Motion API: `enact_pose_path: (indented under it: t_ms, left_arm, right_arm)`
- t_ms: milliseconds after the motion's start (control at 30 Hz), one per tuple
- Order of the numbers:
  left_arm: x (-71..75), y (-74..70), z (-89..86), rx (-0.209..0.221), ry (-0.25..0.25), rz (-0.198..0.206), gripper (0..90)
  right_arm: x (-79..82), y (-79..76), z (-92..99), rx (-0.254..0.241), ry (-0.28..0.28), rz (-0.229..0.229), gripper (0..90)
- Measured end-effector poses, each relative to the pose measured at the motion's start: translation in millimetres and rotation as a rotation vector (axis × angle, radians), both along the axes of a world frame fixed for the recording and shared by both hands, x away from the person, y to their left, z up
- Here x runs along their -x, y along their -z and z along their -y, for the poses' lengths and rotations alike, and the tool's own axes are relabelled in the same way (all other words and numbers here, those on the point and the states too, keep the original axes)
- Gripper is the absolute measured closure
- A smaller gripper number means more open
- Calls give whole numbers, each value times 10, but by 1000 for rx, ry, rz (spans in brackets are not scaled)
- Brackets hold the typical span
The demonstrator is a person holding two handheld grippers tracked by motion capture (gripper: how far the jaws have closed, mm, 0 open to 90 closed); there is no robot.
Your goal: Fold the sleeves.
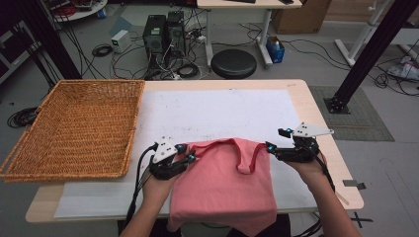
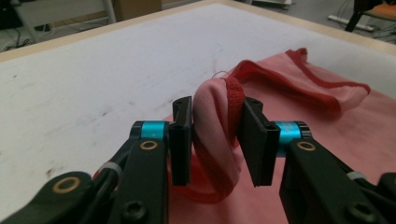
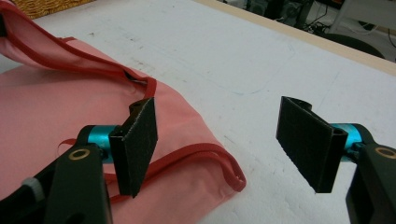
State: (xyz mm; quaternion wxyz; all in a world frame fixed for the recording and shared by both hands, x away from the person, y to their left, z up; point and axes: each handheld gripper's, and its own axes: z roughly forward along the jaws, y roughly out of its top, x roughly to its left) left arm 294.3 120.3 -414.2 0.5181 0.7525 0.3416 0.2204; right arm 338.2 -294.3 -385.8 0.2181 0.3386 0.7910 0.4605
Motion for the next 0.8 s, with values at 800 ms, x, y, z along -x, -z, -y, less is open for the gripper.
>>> enact_pose_path:
  t_ms: [800]
  left_arm:
    - [-284, 13, -382, 33, -65, -122, 361]
  right_arm:
    - [126, 46, 189, -25, 55, -21, 277]
